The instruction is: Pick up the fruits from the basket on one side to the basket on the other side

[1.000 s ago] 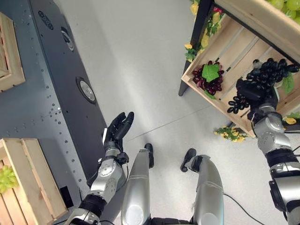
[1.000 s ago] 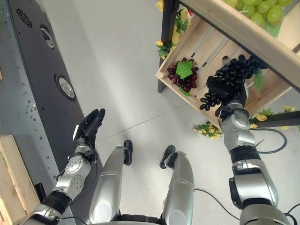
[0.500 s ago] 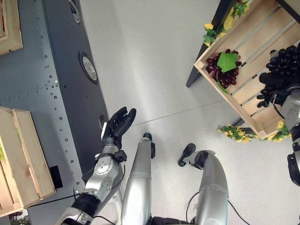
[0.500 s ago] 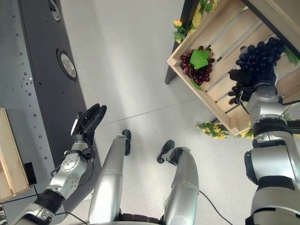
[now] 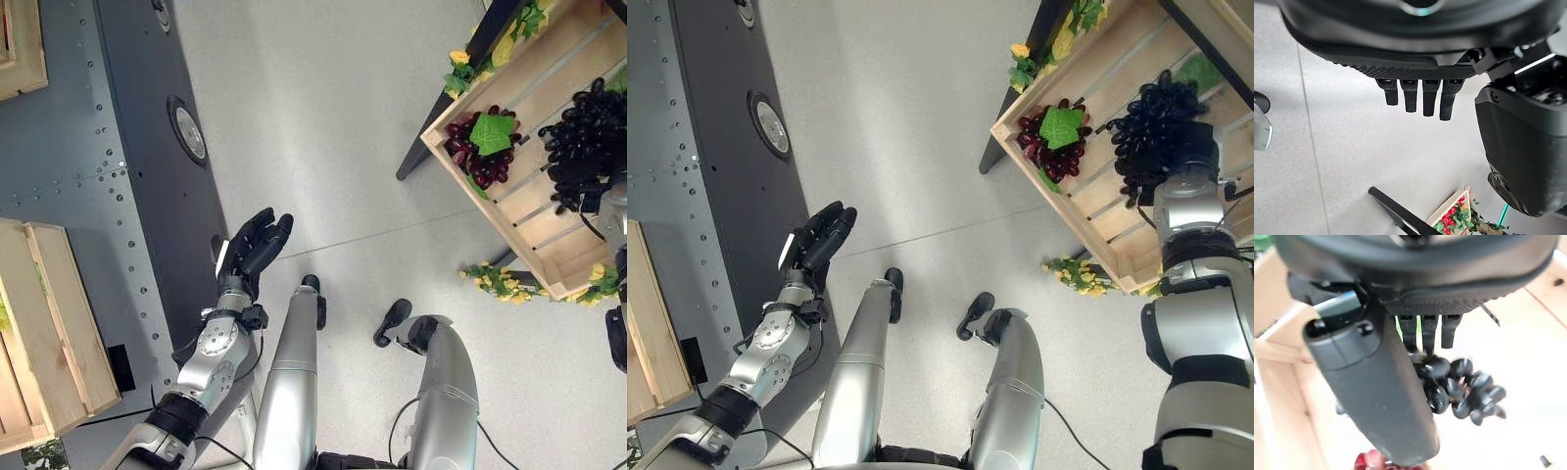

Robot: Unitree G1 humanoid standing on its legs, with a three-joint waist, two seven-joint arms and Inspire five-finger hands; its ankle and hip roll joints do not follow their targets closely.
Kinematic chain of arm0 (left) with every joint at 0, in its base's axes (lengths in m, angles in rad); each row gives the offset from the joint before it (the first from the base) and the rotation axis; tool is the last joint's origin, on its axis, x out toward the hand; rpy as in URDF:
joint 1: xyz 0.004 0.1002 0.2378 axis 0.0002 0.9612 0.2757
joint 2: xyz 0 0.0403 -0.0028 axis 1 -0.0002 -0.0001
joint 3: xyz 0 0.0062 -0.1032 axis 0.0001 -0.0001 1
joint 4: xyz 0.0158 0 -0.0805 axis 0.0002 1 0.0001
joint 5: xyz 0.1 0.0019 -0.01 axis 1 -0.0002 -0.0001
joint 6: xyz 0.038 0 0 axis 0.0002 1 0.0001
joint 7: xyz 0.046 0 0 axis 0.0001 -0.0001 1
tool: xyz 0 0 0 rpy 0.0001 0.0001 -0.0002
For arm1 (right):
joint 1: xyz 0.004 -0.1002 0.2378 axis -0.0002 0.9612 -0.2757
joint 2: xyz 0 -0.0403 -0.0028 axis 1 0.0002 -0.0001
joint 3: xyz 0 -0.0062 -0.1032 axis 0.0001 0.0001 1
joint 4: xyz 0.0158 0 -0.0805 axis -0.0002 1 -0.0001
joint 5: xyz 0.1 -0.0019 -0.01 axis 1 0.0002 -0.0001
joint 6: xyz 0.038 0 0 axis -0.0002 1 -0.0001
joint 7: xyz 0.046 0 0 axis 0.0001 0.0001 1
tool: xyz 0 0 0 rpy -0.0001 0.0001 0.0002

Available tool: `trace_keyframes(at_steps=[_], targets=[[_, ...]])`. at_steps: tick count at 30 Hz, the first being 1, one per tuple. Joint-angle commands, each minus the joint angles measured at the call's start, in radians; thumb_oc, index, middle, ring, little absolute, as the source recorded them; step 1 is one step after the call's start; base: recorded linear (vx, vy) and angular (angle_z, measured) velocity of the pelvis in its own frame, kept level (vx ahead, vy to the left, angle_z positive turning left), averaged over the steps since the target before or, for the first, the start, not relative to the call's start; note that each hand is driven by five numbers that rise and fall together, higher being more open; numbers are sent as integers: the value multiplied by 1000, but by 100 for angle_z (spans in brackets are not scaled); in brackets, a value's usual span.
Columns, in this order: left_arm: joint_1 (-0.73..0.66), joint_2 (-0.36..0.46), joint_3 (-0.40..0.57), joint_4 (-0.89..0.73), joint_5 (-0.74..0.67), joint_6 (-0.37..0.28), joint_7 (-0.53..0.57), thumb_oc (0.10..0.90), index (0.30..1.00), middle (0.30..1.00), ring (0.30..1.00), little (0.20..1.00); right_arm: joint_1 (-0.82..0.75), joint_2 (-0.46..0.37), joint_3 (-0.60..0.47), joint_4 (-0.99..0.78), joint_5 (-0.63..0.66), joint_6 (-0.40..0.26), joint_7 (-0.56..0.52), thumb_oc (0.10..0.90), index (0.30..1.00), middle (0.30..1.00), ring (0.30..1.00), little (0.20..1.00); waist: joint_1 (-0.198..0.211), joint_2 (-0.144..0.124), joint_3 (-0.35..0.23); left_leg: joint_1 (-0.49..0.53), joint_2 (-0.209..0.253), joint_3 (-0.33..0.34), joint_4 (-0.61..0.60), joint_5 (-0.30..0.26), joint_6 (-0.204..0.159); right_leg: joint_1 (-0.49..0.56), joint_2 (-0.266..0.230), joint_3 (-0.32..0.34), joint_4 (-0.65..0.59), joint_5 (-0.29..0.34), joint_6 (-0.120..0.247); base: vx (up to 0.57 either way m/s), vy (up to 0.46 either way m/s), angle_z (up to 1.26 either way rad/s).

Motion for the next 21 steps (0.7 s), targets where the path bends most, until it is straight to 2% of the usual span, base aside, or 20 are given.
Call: trace_keyframes(at_steps=[1,7,9,13,19,21], targets=[[27,20,9,-133,-3,-114,-7,800,900,900,900,900,-118,-152,59,-5,-29,-56,-100,800,900,900,900,900,9,9,-15,88,-5,83,-30,-111,81,66,24,62,-85,59,3,-12,28,-4],[33,21,13,-135,-13,-115,-24,800,900,900,900,900,-113,-155,56,14,-46,-32,-42,800,900,900,900,900,8,13,-15,105,-5,91,-32,-113,80,78,21,63,-86,57,2,-2,5,0],[32,19,9,-135,-6,-118,-21,800,900,900,900,900,-115,-162,84,31,-124,22,-5,800,900,900,900,900,8,11,-15,110,-3,94,-31,-114,82,81,21,63,-84,56,0,0,0,0],[27,18,4,-137,-2,-119,-13,800,900,900,900,900,-124,-168,115,63,-150,63,-4,800,900,900,900,900,10,9,-15,122,-1,96,-39,-113,82,91,22,60,-88,56,-1,0,0,0],[25,15,-8,-137,-4,-127,-4,800,900,900,900,900,-123,-157,102,82,-103,55,24,800,900,900,900,900,8,11,-15,153,-2,103,-62,-111,79,116,23,58,-106,54,0,-4,5,-1],[25,9,-8,-131,-8,-134,-9,800,900,900,900,900,-120,-143,98,78,-54,19,43,800,900,900,900,900,7,13,-15,176,-5,109,-77,-111,77,135,24,57,-115,51,0,-37,44,-3]])
